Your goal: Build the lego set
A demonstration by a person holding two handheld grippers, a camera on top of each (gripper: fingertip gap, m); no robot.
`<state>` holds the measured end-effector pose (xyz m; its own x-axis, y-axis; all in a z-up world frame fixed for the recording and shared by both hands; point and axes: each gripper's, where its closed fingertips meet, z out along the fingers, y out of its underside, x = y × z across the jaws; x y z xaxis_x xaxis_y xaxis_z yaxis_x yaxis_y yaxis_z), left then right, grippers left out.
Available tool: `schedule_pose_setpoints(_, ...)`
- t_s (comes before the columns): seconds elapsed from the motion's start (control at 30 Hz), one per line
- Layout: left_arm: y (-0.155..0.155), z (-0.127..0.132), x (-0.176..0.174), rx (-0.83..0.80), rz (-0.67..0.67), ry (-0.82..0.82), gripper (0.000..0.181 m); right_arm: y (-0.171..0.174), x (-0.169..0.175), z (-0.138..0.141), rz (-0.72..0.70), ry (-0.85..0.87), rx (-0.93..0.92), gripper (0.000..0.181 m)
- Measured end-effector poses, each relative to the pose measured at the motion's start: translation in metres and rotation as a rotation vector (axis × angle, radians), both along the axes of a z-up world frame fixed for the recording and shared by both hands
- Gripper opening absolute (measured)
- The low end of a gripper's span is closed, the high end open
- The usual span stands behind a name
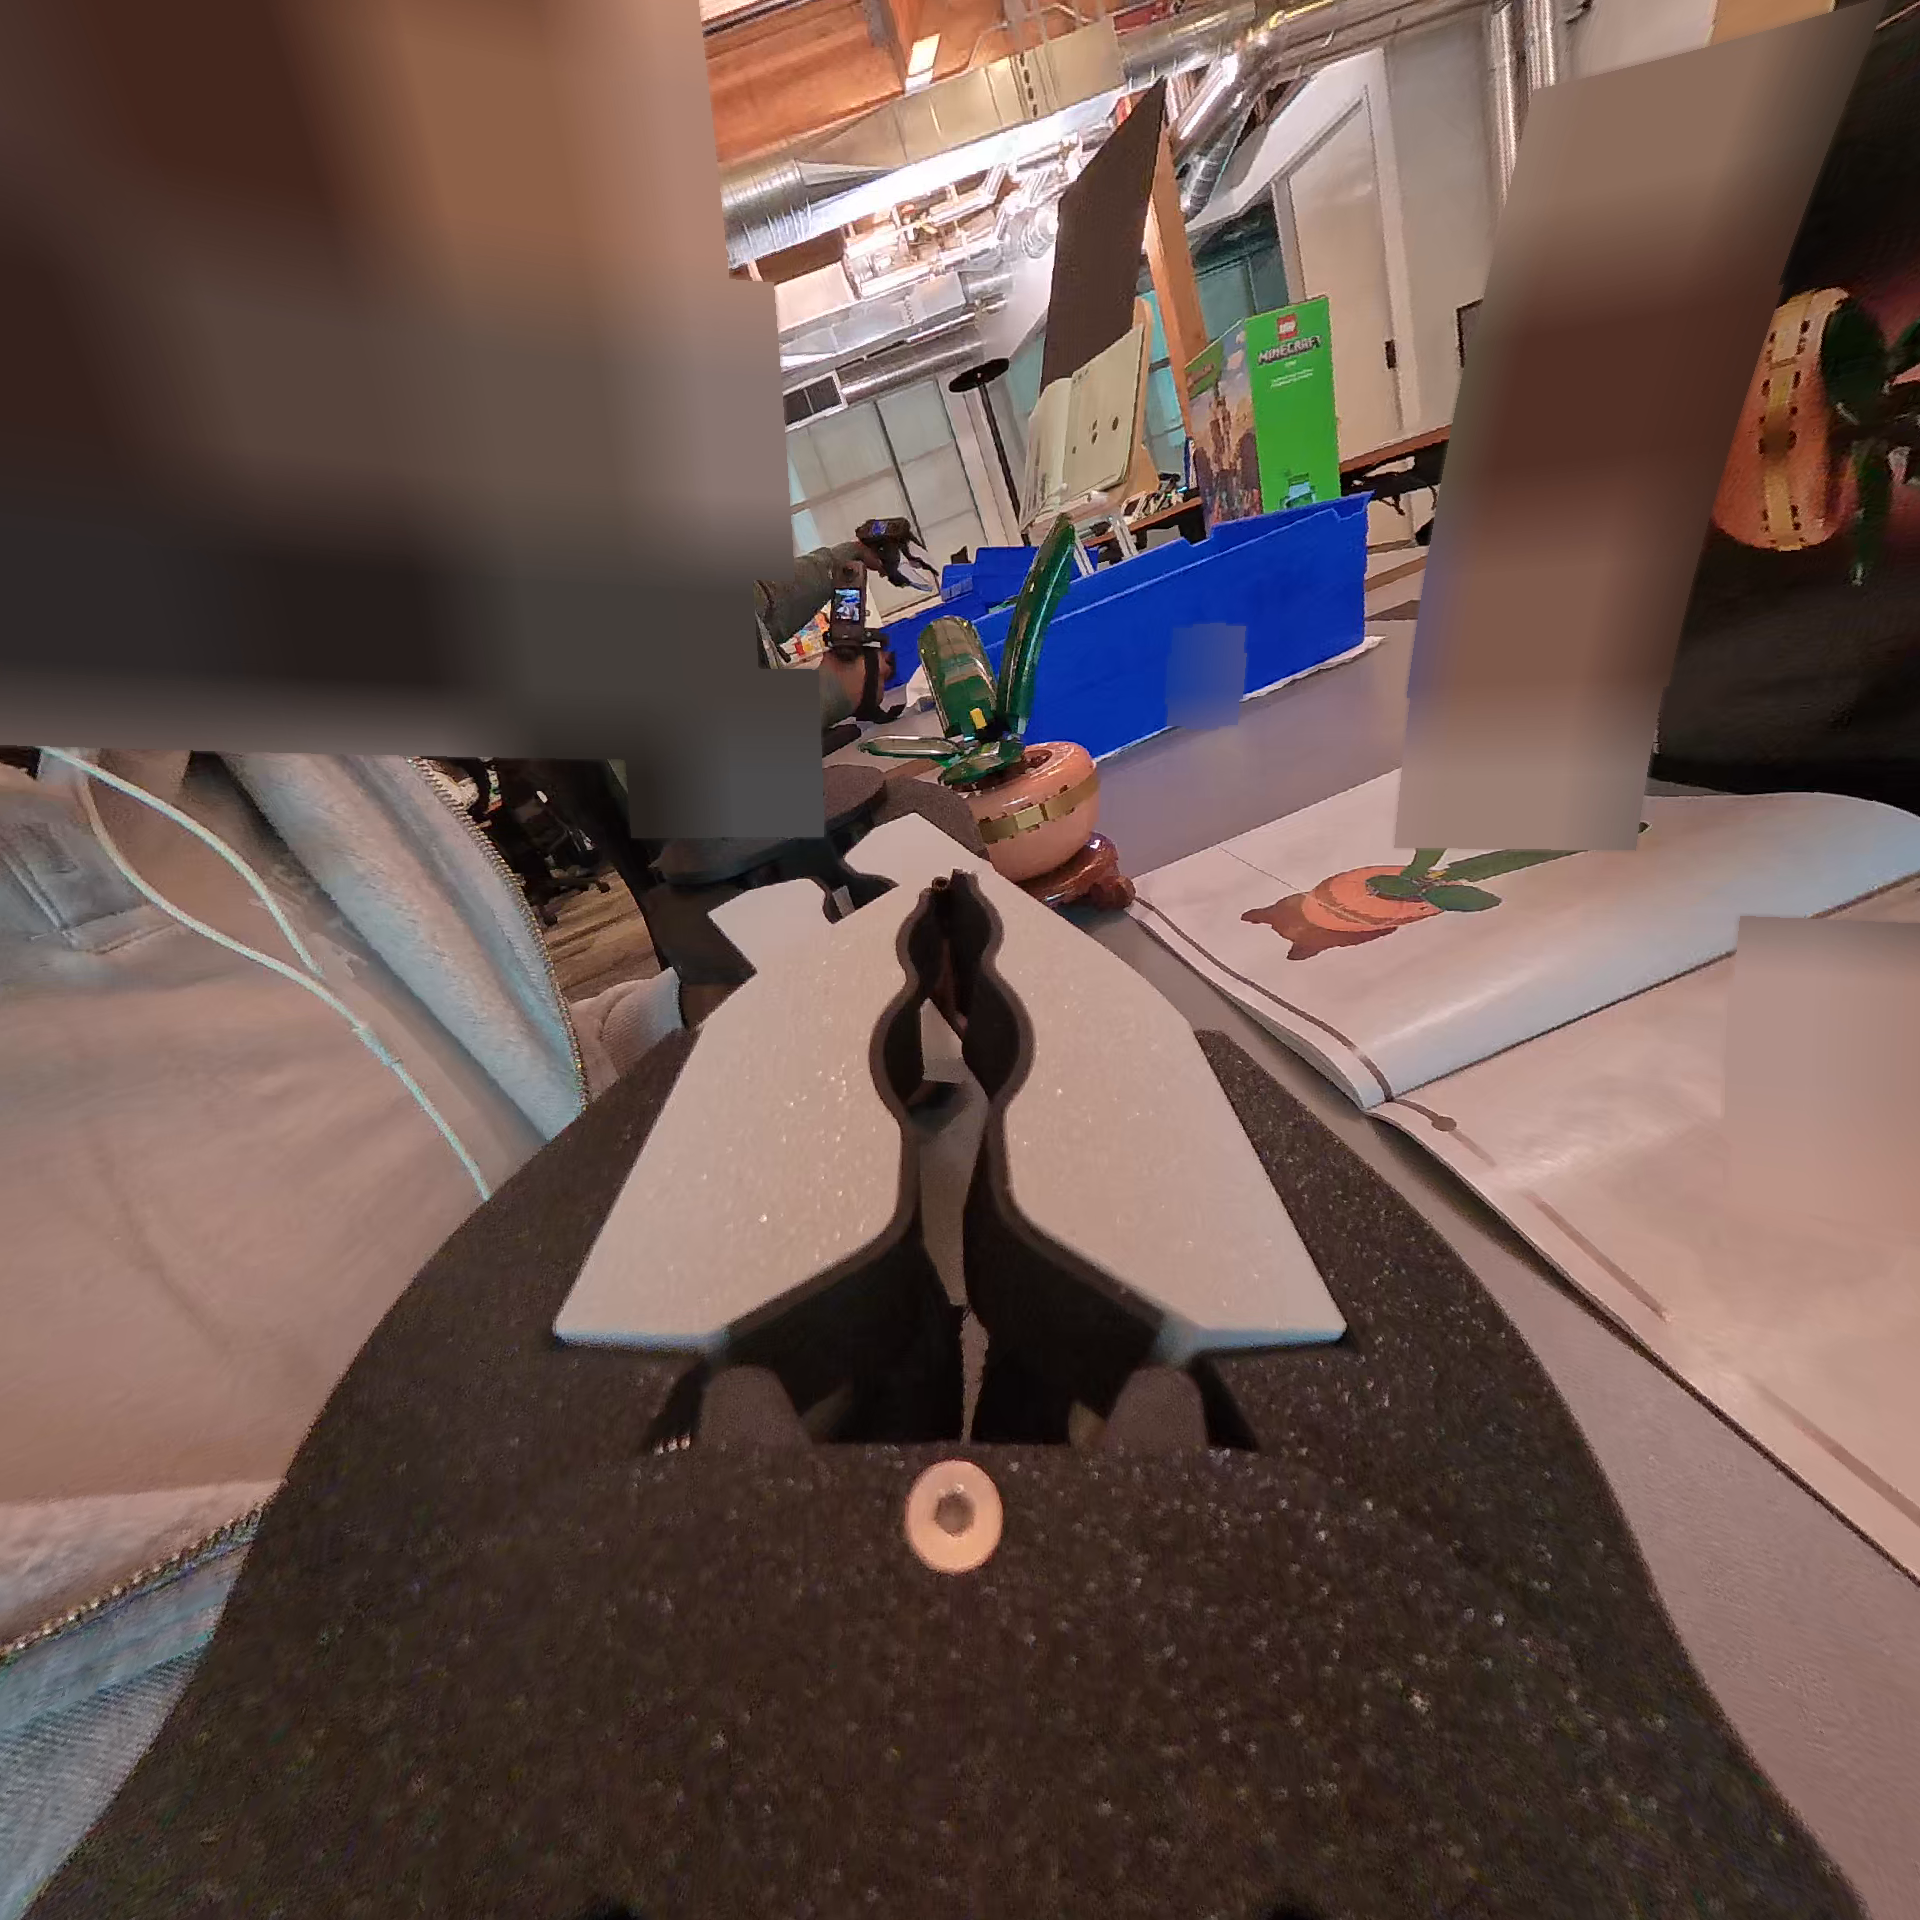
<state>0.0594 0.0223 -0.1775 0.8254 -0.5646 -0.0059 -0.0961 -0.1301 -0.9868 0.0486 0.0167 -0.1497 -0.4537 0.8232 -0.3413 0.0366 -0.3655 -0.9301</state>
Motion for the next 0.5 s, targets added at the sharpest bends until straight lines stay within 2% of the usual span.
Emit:
schedule_pose_setpoints(0.33, -0.001, 0.001, 0.002, 0.012, -0.014, 0.004, 0.003, -0.004, 0.001, 0.006, 0.016, 0.057, -0.005, 0.003)
schedule_pose_setpoints(0.37, -0.002, 0.002, 0.002, 0.02, -0.014, -0.003, 0.003, -0.004, 0.002, 0.007, 0.035, 0.067, -0.022, 0.008)
schedule_pose_setpoints(0.4, -0.002, 0.003, 0.001, 0.026, -0.012, -0.008, 0.003, -0.004, 0.002, 0.008, 0.048, 0.067, -0.05, 0.03)
schedule_pose_setpoints(0.5, -0.003, 0.008, -0.002, 0.045, -0.01, -0.043, 0.003, -0.003, 0.003, 0.011, 0.053, 0.103, -0.077, 0.029)
